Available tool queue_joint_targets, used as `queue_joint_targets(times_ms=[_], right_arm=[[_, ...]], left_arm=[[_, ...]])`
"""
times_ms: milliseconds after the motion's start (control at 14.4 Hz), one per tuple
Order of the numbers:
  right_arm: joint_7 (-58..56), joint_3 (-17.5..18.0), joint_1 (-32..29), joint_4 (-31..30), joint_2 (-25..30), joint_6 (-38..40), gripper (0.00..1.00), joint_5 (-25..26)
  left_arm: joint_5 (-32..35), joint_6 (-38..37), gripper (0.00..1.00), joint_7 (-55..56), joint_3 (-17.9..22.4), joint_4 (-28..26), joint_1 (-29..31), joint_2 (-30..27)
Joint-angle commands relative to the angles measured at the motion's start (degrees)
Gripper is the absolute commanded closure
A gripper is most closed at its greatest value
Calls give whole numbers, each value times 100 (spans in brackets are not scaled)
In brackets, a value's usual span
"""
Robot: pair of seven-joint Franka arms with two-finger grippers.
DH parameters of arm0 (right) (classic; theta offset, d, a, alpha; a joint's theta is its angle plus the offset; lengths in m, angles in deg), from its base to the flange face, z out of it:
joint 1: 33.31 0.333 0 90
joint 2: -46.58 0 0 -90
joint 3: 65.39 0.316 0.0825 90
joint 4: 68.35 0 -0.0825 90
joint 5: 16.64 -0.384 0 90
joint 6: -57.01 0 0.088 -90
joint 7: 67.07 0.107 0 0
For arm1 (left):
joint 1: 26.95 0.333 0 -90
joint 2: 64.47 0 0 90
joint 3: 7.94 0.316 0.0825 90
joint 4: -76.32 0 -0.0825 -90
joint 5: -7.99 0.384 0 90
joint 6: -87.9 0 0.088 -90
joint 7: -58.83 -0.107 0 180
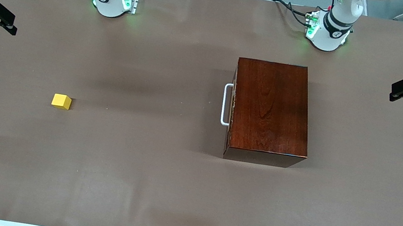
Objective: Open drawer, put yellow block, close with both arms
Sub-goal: 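Move the left gripper to the white drawer handle of the wooden box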
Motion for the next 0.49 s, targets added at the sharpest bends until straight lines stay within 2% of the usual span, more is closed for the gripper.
queue_joint_targets(times_ms=[0,416], right_arm=[[13,25,-98,23,-4,-26,0,67],[13,25,-116,5,-39,-26,0,59]], left_arm=[[-63,-85,0,-81,-9,47,64,-58],[16,-85,0,33,-9,143,3,3]])
